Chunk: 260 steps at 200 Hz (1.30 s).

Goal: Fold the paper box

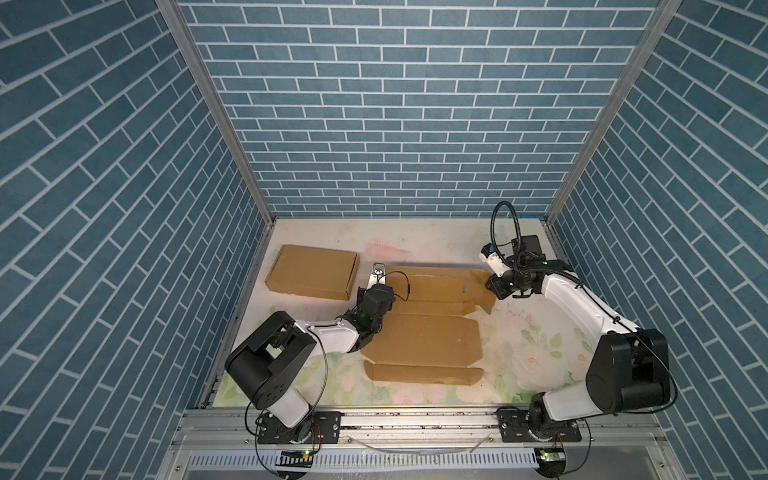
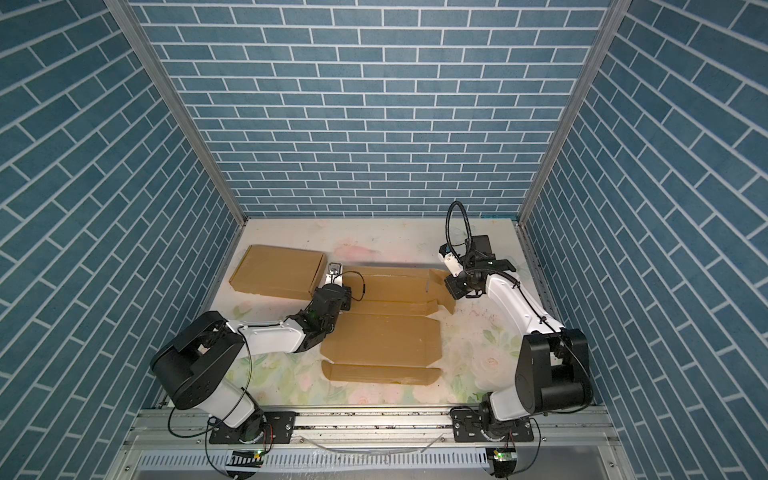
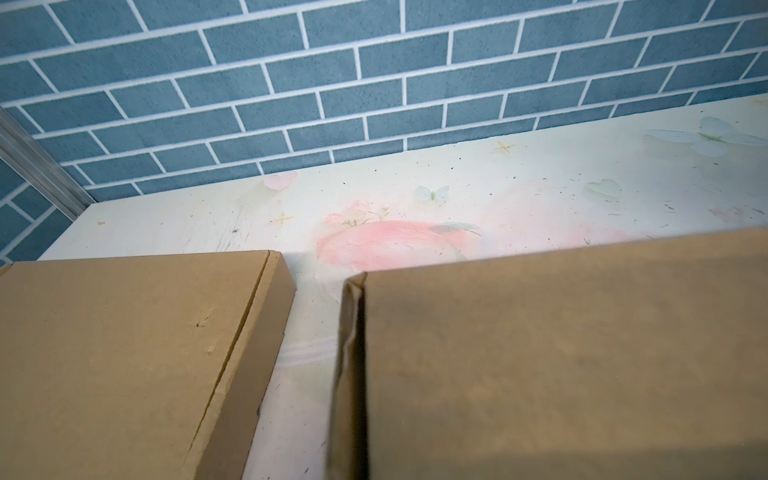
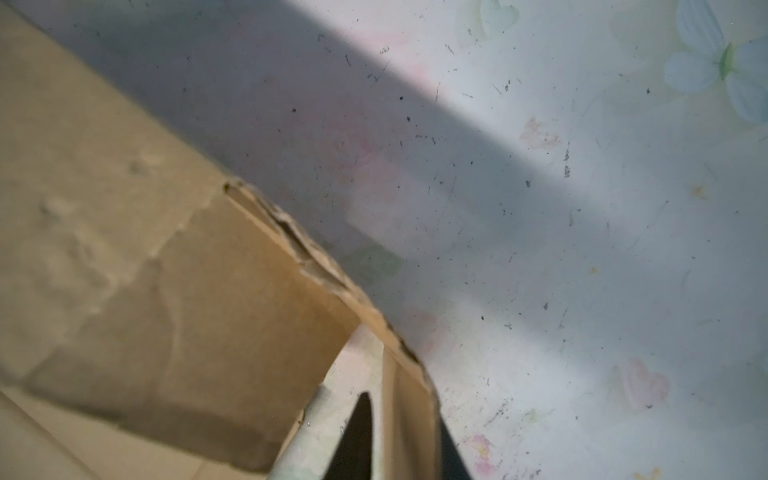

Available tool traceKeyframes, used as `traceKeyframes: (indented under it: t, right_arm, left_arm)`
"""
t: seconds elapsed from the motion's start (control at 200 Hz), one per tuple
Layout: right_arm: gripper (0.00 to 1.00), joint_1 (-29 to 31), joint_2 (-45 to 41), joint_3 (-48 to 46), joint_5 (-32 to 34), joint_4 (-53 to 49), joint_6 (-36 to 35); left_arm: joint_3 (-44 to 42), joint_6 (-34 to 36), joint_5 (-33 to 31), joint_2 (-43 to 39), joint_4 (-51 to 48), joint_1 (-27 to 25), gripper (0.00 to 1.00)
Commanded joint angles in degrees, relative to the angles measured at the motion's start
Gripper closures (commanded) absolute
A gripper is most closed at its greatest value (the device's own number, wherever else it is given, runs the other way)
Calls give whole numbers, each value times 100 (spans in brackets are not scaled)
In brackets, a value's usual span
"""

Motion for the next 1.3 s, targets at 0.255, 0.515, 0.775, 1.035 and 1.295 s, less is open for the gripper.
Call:
traceKeyframes:
  t: [0.255,0.515,0.775,1.035,1.295]
  right_arm:
    - [100,39,-1048,-394,-581,660,1019]
    - [100,656,-1481,-439,-268,648,2163]
    - [100,1335,-1692,-626,-52,637,3020]
    - [100,1675,-1692,-974,447,1137,3562]
    - [68,852,-1898,-1148,198,345,3311]
  left_arm:
    - [-131,-203,-21,42,-218,54,100]
    - [-218,-149,-328,151,238,-68,100]
    - [-239,-96,-366,312,437,-135,100]
    - [-213,-97,-332,414,512,-260,100]
    - [-245,-490,-444,110,-457,-141,100]
